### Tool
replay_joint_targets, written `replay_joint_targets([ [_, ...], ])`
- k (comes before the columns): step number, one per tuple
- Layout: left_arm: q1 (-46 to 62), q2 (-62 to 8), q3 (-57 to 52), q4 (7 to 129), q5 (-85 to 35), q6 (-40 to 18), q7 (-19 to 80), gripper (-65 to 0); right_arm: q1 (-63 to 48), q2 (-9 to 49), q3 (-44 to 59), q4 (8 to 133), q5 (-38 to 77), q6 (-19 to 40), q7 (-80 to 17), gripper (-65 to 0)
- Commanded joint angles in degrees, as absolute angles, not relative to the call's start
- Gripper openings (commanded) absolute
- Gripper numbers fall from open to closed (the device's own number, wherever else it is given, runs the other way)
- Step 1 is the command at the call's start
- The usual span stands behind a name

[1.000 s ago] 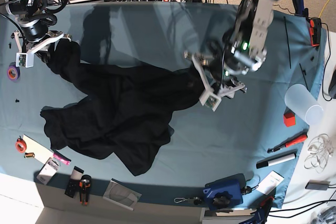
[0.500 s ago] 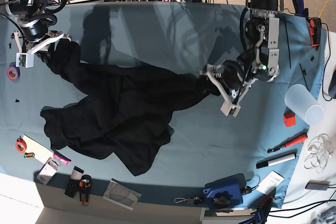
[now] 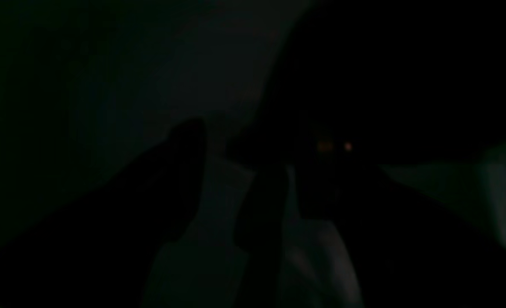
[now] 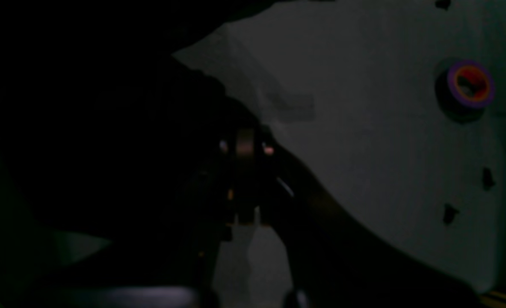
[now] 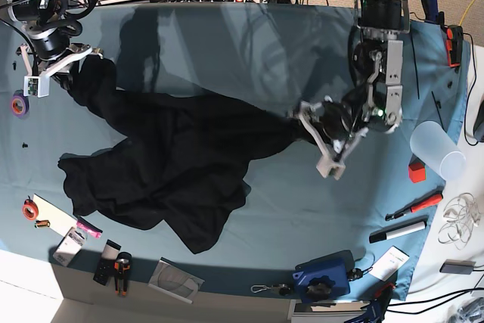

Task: Layout the t-shirt on the table in an organized manner, then fold the t-shirt properly

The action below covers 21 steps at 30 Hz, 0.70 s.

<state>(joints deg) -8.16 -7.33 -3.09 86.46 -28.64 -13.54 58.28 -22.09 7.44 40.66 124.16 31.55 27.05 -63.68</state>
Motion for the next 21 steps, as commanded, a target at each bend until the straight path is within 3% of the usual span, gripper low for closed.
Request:
replay_joint_targets([
  [1,-9.4,-7.5,-3.2,87.3,-28.6,-13.3,57.5,-32.9,-22.1,8.1,40.9,125.2,32.1,27.5,-62.6,-65.0],
  [16,-9.5,-6.4,5.1,80.8,-29.7,-13.5,57.1,-33.7,-22.1,8.1,40.9,125.2,34.7,27.7,-62.7,-65.0],
  [18,-9.5,-5.9,5.1,80.6,-29.6,-13.5,57.1,-38.6,-22.1,8.1,40.9,125.2,34.7,28.4,-62.8,-65.0],
  [21,-9.5,-5.7,5.1,80.6,-29.6,-13.6,58.0,-56.5,-22.0,8.1,40.9,125.2,34.7,29.4,-62.0,-65.0],
])
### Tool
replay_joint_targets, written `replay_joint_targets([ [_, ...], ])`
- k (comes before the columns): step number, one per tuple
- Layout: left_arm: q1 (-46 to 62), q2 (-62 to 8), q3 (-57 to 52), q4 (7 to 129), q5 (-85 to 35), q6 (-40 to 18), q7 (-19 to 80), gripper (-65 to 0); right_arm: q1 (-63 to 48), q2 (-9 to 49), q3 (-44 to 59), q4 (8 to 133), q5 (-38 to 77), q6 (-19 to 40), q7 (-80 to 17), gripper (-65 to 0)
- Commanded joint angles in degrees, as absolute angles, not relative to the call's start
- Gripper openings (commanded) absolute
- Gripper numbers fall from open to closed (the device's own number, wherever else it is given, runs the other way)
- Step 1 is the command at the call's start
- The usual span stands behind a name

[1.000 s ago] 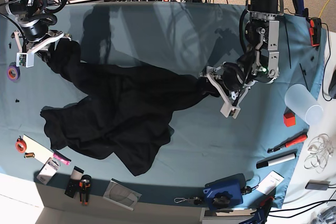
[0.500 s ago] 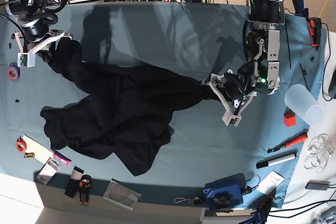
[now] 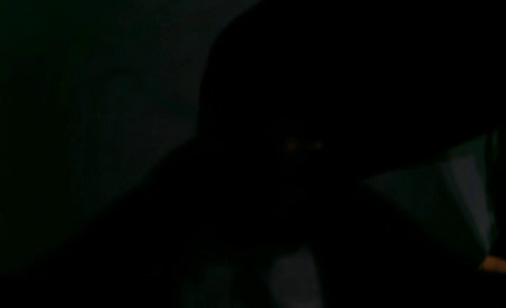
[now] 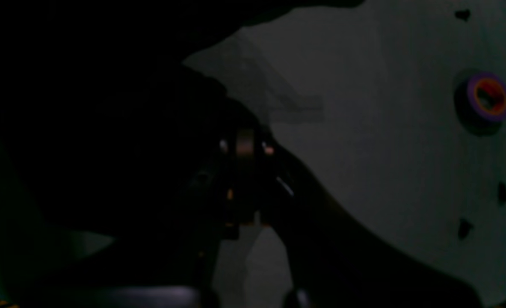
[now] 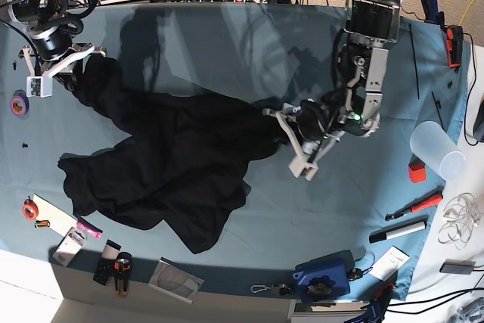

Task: Layout the t-shirt on the table in an organized manner, then fold the t-shirt properly

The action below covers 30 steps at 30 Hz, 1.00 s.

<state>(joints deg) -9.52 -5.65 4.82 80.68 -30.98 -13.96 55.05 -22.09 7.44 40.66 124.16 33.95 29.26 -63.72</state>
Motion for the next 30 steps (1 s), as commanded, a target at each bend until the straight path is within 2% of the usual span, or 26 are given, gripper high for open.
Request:
replay_joint_targets([
  [1,-9.6,-5.7,5.1,80.6,-29.5,-13.5,58.8,-64.0,-22.0,8.2,40.9,125.2,34.7,29.6,-60.9,-65.0],
  [5,-9.5,-5.7,1.8,82.1,-29.6,-13.5,63.2,-65.0,-20.5,8.9,40.9,125.2,33.1,29.9,-56.0,-65.0],
  [9,-9.5,-5.8,-7.5,87.0,-32.6,-13.6,67.2,-65.0,-15.5,10.3,40.9,125.2,31.7,29.7,-53.5,-65.0],
  [12,-9.4,-6.2,-17.3,92.4,-38.7,-18.0,68.1,-65.0,-11.0,10.4,40.9,125.2,31.7,29.5,-51.5,-65.0],
  [16,-6.8,-9.3,-26.0,97.2,-49.5,-23.6,68.9,-65.0,-6.3,8.7,40.9,125.2,31.7,25.8,-49.9,-65.0],
  [21,0.0,-12.4,-34.1,103.3,-56.8,-25.8,70.1,-65.0,-3.0,4.6,40.8,125.2,34.1,25.9,-50.0,-65.0],
  [25,5.1,-12.4,-40.3,110.3,-60.6,-28.0,70.1,-65.0,-3.0,3.6,38.2,125.2,38.8,32.9,-52.0,-65.0],
  [30,10.3,-12.4,-46.9,122.0,-62.9,-30.1,70.0,-65.0,-3.2,2.8,35.3,125.2,42.9,35.9,-53.0,-65.0],
])
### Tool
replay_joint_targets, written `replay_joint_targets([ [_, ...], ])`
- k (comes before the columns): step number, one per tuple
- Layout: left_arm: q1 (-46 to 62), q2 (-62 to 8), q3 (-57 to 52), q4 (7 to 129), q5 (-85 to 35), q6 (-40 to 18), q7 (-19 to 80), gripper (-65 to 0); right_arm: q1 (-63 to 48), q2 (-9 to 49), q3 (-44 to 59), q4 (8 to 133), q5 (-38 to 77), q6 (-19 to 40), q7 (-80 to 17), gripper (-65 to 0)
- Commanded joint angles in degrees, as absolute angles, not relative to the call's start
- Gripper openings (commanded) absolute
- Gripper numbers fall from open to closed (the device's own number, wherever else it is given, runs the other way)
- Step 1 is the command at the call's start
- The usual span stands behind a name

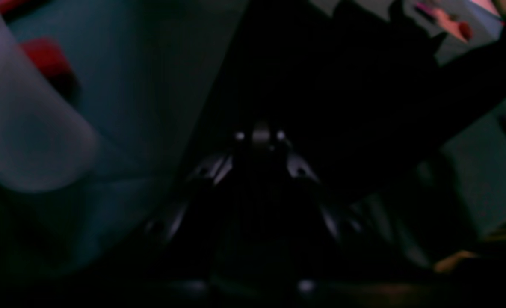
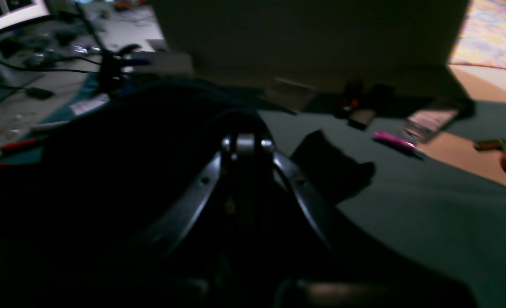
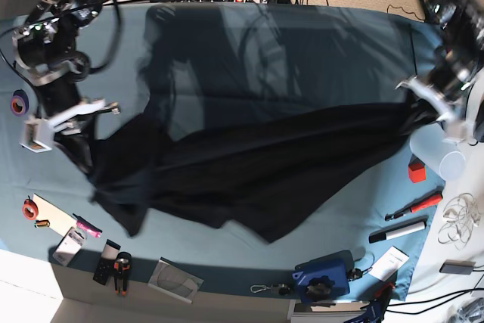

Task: Layout the t-shirt on the table in an organized manner, then fold the t-shirt properly
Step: 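Pull the t-shirt apart with both grippers, stretching it across the table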

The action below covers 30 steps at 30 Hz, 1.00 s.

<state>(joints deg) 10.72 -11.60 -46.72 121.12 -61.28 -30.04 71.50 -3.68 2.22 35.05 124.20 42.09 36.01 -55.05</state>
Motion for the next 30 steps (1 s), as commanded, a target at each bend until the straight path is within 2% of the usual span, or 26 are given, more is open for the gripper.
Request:
replay_joint_targets([
  [1,11.3,-12.4,-48.5,124.7,-63.2,-30.2,69.9,-65.0,-3.2,2.3,35.6,125.2,44.0,36.5,-52.9,-65.0],
  [5,14.5,-12.3,-54.2,133.0,-63.1,-30.1,67.6,-65.0,-3.0,1.2,38.3,125.2,44.0,36.4,-52.5,-65.0],
  [8,14.8,-12.2,-54.2,134.2,-63.1,-30.1,66.9,-65.0,-3.0,1.3,39.2,125.2,40.2,32.6,-51.6,-65.0],
  [13,14.8,-9.9,-48.1,133.9,-62.2,-30.1,66.5,-65.0,-3.0,1.9,39.1,125.2,34.7,29.5,-50.8,-65.0],
  [19,14.8,-7.5,-41.6,133.9,-53.7,-27.9,63.8,-65.0,-4.2,3.2,39.1,122.5,27.5,25.9,-51.4,-65.0],
  [22,14.7,-7.5,-41.4,133.9,-53.8,-27.9,63.4,-65.0,-4.9,4.5,39.1,115.7,28.5,23.6,-54.6,-65.0],
  [24,14.7,-7.5,-41.4,133.9,-53.8,-27.9,63.4,-65.0,-5.0,5.4,39.1,109.6,35.2,23.3,-59.8,-65.0],
  [26,14.7,-7.5,-41.4,133.9,-53.8,-28.0,63.4,-65.0,-5.1,5.4,39.1,104.2,44.8,27.1,-67.1,-65.0],
  [28,14.8,-7.5,-41.4,133.9,-53.7,-28.0,63.4,-65.0,-5.4,5.4,39.1,101.7,57.6,36.5,-72.7,-65.0],
  [29,14.8,-7.5,-41.4,133.9,-53.7,-28.2,63.4,-65.0,-5.4,5.4,39.5,101.6,61.6,39.8,-72.2,-65.0],
  [30,14.8,-7.5,-41.4,133.9,-53.8,-28.1,63.4,-65.0,-4.8,5.4,40.4,101.7,62.5,40.0,-68.8,-65.0],
])
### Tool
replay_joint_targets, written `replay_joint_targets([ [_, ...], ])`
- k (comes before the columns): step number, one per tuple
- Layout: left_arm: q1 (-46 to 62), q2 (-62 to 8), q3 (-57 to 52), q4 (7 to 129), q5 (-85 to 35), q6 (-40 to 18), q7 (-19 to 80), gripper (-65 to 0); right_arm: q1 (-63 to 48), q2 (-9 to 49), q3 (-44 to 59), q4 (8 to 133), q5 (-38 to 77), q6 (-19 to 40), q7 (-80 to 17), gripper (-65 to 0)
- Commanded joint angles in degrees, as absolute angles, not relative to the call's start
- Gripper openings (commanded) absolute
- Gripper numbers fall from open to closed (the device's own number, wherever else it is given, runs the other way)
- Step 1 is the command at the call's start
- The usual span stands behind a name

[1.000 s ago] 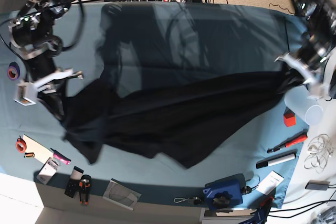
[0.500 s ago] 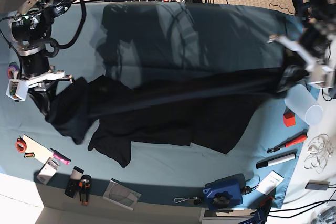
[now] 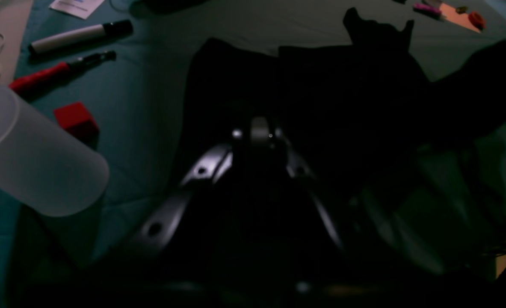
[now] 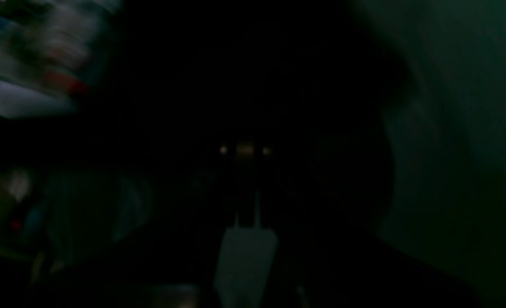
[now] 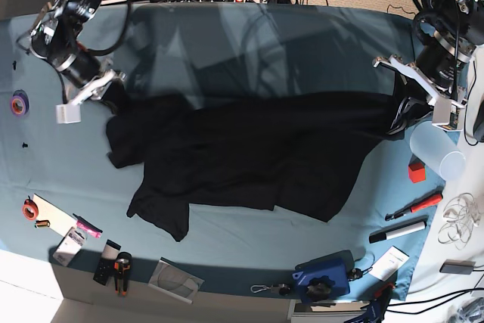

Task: Layout the t-shirt on the table in an organized manner, then fold the t-shirt properly
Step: 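Pull the t-shirt apart with both grippers, stretching it across the table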

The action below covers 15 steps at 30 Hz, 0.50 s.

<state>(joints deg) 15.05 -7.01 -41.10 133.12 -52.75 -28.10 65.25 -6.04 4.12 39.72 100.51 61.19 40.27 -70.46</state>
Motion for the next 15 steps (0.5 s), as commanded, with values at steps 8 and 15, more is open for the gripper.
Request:
replay_joint_targets([
  [8,14.8,-7.5,-41.4,133.9,-54.2,-28.1,63.4,-65.0,2.2,7.5,43.4,101.7,44.9,33.6,-65.4,-65.0],
  [15,14.8,-7.5,-41.4,133.9,-54.1,-28.2,63.4,-65.0,0.6,9.0,36.6,101.7,38.4,35.1,-64.9,-40.5],
])
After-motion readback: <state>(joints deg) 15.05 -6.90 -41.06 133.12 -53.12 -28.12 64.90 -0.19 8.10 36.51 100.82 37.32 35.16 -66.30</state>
